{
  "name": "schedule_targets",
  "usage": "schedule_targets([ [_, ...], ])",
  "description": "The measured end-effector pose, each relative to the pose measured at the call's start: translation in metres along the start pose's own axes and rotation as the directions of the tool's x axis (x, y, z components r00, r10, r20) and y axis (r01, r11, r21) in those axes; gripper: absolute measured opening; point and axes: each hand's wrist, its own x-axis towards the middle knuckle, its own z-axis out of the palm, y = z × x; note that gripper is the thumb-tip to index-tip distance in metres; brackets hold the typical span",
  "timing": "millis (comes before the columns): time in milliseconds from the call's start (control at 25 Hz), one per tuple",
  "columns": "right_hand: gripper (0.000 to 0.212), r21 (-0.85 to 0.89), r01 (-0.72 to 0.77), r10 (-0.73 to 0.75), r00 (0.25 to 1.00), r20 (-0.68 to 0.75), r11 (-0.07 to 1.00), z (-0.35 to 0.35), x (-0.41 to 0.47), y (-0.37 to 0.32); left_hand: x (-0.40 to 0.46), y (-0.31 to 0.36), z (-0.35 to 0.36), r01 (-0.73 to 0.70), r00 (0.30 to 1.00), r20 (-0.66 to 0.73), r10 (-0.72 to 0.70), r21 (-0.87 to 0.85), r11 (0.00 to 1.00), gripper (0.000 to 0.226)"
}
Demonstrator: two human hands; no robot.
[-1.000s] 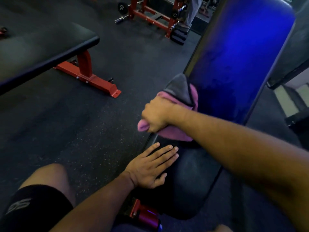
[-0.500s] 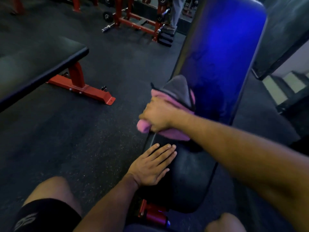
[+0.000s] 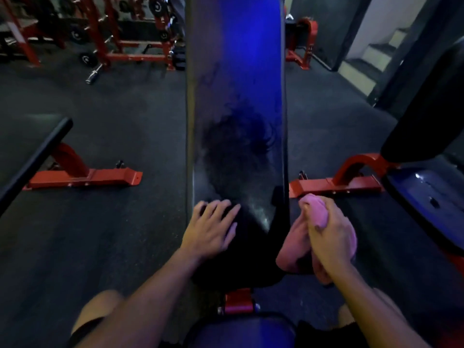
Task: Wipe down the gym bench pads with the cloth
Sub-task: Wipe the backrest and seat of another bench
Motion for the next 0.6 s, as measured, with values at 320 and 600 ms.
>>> schedule_targets([
  [320,0.055,-0.139,0.391,-0.384,0.92,0.079,0.91,0.067,0.056,-0.054,0.055,-0.025,0.014,0.098,0.995,0.028,-0.098,-0.002,0.995,0.063],
  [600,0.062,-0.278,0.506,-0.458,0.86,0.223,0.816,0.102,-0.053,-0.007,0.054,-0.022,0.012,0.098,0.995,0.036,-0.098,0.005,0.995,0.062],
])
